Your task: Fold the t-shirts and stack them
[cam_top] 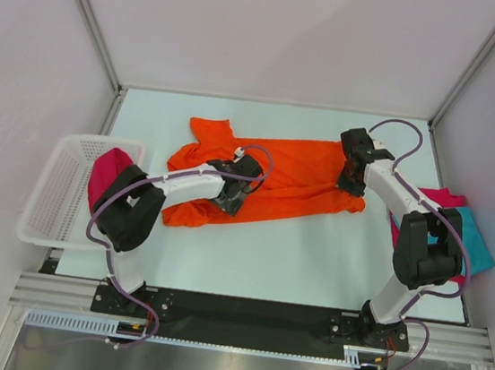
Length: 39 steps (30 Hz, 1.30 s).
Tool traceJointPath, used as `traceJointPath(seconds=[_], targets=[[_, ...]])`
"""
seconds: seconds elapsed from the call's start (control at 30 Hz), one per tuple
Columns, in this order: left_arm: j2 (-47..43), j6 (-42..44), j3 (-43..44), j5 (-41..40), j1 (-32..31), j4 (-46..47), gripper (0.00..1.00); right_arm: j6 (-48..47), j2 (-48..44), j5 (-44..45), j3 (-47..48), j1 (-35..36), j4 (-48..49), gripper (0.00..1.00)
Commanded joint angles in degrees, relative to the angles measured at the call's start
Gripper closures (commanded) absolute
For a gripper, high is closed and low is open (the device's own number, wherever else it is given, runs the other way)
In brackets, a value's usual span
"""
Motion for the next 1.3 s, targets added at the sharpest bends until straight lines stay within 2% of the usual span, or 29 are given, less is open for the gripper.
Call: traceJointPath(seconds=[0.0,0.37,0.6,0.7,0.83,0.93,0.97,1.07,1.27], targets=[[0.0,-0.7,-0.3,-1.1,0.6,0.2,0.12,-0.6,-2.3,1.6,-0.6,0.1,0.8,0.7],[-0.6,-1.3,-0.4,0.5,1.0,-0.1,0.26,-0.9,-2.1,1.1,-1.0,0.1,1.5,0.75],[-1.8,-2.3,-0.7,0.6,1.0,-0.7,0.38,-0.8,-2.0,0.9,-1.3,0.2,1.7,0.75],[-2.0,-2.6,-0.7,0.7,1.0,-1.1,0.39,-0.8,-1.9,0.9,-1.3,0.3,1.8,0.76],[-2.5,-2.9,-0.6,0.5,1.0,-1.7,0.38,-0.7,-1.9,0.7,-1.2,0.4,1.8,0.76],[-3.5,-3.5,-0.4,-0.5,1.0,-2.8,0.3,-0.8,-1.9,0.7,-1.2,0.5,1.9,0.76],[-4.0,-3.8,-0.4,-0.8,1.0,-3.1,0.23,-0.9,-1.9,0.8,-1.3,0.5,1.9,0.76],[-6.2,-4.2,-0.8,-2.7,0.7,-3.2,0.14,-0.9,-1.8,0.6,-1.3,0.8,2.0,0.76],[-6.9,-2.4,-3.2,-8.7,-1.2,0.1,0.14,-0.8,-1.3,0.4,-0.9,1.2,2.3,0.77]])
